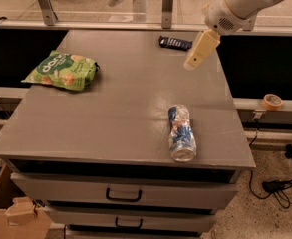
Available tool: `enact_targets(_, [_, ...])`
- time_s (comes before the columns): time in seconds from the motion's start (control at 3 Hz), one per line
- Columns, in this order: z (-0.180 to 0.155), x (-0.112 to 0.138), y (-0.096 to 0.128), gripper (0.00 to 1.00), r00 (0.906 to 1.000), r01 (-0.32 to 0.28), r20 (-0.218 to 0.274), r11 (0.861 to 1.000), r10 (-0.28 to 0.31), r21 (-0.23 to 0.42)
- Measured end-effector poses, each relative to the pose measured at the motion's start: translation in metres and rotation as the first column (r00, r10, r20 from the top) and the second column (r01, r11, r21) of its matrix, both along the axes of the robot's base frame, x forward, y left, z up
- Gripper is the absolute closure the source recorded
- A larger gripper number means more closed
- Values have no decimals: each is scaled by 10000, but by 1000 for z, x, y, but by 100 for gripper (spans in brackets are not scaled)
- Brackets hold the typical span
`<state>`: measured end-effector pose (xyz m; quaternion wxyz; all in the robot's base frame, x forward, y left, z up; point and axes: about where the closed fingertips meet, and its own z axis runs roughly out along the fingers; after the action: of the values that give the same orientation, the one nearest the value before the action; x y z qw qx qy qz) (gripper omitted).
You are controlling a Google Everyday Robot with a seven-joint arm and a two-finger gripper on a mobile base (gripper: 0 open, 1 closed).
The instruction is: Move rxbar blueberry near green rice chip bag
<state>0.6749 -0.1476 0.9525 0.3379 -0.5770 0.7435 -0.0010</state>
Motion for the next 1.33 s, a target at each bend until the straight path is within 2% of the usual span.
enact_targets(0.33, [-16,33,2,0,9969,788,-18,9915,-790,1035])
enact_targets(0.67, [-33,71,7,0,9910,1330,-143,9673,-1331,2160])
enact_targets(1.0, [-50,109,12,0,9793,1994,-348,9219,-1992,3321])
enact_targets(1.33, [-66,151,8,0,9555,2836,-534,8534,-2902,4374])
